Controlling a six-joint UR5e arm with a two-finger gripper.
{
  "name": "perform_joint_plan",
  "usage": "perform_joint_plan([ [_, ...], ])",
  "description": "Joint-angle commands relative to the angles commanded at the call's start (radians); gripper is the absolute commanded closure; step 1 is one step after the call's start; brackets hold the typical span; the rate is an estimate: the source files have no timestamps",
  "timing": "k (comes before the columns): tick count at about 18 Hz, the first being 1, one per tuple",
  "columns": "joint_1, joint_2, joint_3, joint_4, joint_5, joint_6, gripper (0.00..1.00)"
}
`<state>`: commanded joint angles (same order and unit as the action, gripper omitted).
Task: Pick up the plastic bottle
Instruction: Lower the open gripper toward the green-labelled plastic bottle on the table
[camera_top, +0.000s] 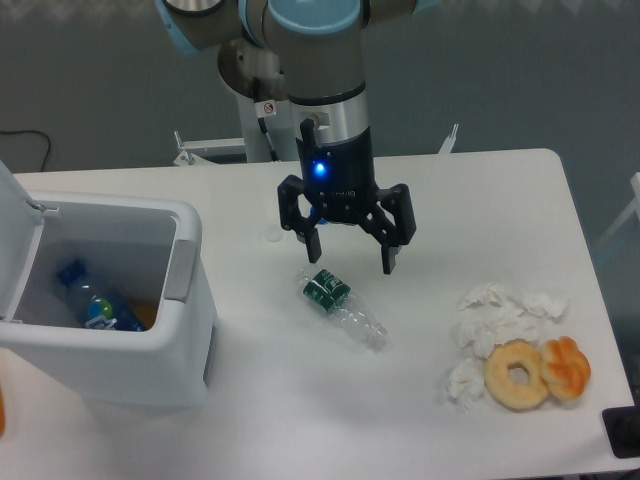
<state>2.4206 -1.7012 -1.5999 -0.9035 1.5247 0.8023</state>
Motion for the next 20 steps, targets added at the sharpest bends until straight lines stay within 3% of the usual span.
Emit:
perform_joint_plan([
  [9, 0.014, 0.002, -0.029, 0.003, -0.006, -0.015, 0.00],
  [20, 0.020, -0.014, -0.144, 0.005, -0.001, -0.054, 0.00],
])
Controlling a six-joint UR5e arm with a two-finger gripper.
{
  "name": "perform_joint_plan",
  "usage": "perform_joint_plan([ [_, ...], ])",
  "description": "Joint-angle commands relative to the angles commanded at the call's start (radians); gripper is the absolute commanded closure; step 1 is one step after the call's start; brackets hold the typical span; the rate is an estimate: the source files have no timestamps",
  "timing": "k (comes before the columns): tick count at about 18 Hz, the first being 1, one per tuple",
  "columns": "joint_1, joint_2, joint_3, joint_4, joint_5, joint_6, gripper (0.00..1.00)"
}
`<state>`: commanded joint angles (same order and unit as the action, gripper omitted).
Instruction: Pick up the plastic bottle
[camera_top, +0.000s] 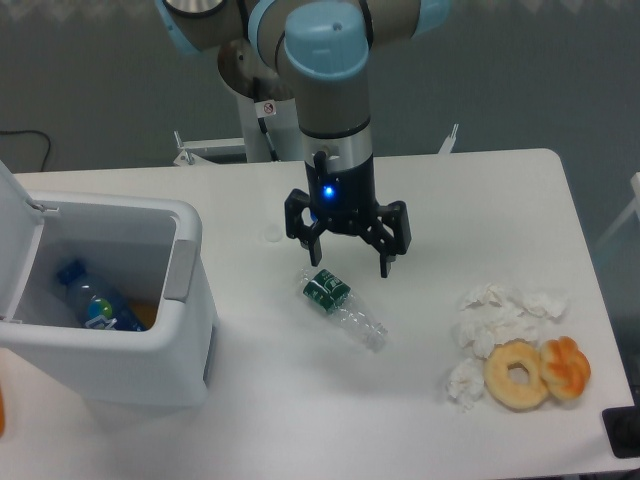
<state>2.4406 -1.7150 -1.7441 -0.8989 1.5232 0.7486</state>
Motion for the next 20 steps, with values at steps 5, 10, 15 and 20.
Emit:
perform_joint_plan([
  [5, 0.002, -0.043, 0.006, -0.002, 0.006, -0.161, 0.00],
  [10, 0.002, -0.084, 0.055, -0.002, 0.086, -0.339, 0.00],
  [15, 0.031, -0.097, 0.054, -0.020, 0.081, -0.570, 0.00],
  [20, 0.034, -0.175, 0.058, -0.018, 0.052, -0.727, 0.00],
])
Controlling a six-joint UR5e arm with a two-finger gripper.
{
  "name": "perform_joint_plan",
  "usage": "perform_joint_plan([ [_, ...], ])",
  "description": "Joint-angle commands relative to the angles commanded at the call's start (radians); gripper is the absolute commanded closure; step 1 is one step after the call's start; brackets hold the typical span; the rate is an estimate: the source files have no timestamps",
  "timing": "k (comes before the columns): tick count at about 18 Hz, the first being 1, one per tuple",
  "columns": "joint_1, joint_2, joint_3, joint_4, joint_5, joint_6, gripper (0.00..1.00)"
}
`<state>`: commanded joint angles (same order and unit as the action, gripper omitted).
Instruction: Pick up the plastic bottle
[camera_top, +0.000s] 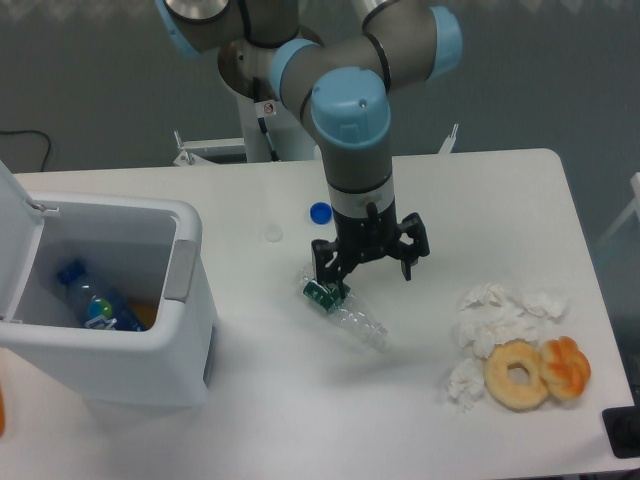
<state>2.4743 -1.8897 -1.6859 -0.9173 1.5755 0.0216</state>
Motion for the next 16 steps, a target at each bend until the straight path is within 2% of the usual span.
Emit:
perform_joint_plan([
  [2, 0.000, -0.035, 0.006, 0.002, -0.002, -0.009, 0.00],
  [5, -0.002, -0.095, 0.052, -0.003, 0.003, -0.009, 0.00],
  [8, -0.005, -0.150, 0.060, 0.002, -0.002, -0.003, 0.00],
  [16, 0.018, -0.200, 0.061, 0.005, -0.003, -0.012, 0.00],
])
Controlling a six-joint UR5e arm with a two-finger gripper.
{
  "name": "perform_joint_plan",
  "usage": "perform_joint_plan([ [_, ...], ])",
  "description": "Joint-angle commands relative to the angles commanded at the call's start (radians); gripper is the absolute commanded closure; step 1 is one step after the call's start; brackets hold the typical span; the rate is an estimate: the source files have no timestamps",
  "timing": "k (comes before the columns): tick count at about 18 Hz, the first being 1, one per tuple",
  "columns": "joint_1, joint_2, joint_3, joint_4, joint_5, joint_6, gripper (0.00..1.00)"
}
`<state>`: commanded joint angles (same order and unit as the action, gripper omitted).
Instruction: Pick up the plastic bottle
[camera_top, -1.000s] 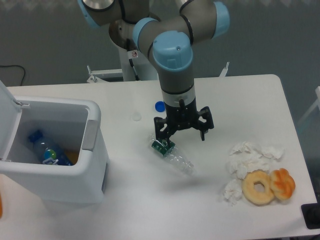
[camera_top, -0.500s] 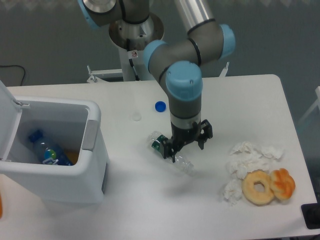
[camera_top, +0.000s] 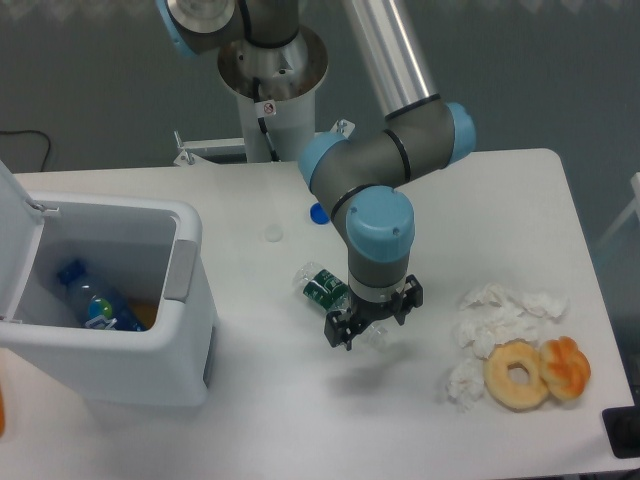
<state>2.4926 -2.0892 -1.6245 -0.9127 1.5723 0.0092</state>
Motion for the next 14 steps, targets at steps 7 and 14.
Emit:
perform_joint_plan([
  [7, 0.019, -0.032, 0.000, 0.006, -0.035, -0.006, 0.00],
  [14, 0.017, -0.048, 0.005, 0.009, -0.063, -0.008, 0.00],
])
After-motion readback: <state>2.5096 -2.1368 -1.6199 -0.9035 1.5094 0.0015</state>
